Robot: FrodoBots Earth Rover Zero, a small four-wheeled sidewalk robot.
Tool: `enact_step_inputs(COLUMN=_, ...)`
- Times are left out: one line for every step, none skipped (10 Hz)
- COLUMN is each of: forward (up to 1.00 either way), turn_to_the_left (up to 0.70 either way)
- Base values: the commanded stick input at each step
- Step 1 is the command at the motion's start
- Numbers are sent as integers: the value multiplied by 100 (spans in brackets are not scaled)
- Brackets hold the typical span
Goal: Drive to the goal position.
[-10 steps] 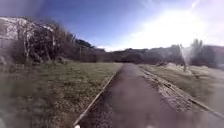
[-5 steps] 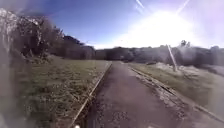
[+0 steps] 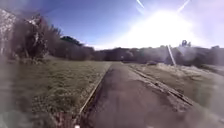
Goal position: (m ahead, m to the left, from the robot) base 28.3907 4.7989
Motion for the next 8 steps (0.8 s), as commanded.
enact_step_inputs(forward=100, turn_to_the_left=0)
enact_step_inputs(forward=100, turn_to_the_left=0)
enact_step_inputs(forward=100, turn_to_the_left=0)
enact_step_inputs(forward=100, turn_to_the_left=0)
enact_step_inputs(forward=100, turn_to_the_left=0)
enact_step_inputs(forward=100, turn_to_the_left=-1)
enact_step_inputs(forward=100, turn_to_the_left=-3)
enact_step_inputs(forward=100, turn_to_the_left=-40)
